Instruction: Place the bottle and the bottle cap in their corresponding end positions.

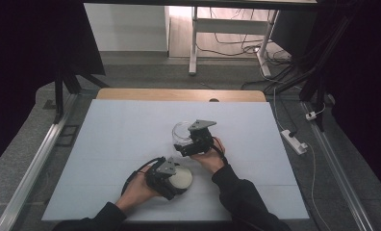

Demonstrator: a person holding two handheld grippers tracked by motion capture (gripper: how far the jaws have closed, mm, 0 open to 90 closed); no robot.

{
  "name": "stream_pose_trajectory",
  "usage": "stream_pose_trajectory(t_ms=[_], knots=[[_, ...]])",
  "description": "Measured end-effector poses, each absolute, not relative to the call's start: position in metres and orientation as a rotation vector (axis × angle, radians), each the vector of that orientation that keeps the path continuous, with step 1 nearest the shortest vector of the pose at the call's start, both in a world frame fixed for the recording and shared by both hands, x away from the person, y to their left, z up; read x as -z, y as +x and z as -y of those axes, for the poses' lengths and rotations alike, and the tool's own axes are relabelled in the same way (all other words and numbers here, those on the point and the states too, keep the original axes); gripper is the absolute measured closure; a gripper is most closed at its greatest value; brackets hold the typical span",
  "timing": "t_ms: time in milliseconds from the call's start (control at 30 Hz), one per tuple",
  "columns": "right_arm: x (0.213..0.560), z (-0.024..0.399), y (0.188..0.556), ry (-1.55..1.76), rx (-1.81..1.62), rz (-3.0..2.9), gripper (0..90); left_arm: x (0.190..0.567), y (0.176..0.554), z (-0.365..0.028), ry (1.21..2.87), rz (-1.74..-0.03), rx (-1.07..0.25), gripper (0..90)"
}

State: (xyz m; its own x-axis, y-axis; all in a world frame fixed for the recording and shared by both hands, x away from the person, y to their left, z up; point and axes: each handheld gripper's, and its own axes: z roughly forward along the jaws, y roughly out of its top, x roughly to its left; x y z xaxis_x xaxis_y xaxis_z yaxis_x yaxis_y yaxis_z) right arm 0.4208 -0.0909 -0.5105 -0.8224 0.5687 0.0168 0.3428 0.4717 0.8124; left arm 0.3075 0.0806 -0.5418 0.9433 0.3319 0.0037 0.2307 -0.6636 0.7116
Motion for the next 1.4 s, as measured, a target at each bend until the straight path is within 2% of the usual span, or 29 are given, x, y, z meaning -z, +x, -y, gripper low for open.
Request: stream_pose_trajectory(t_ms=[767,967,1400], knots=[[0.512,0.087,0.417,0.750,-1.216,-2.457,5.7,0.543,0.309,-0.076,2.379,-0.412,-0.155,7.0],[0.511,0.088,0.417,0.770,-1.249,-2.456,4.1,0.543,0.308,-0.076,2.390,-0.399,-0.164,2.9],[0.502,0.098,0.412,0.805,-1.293,-2.441,0.2,0.532,0.306,-0.085,2.296,-0.464,-0.128,0.0]])
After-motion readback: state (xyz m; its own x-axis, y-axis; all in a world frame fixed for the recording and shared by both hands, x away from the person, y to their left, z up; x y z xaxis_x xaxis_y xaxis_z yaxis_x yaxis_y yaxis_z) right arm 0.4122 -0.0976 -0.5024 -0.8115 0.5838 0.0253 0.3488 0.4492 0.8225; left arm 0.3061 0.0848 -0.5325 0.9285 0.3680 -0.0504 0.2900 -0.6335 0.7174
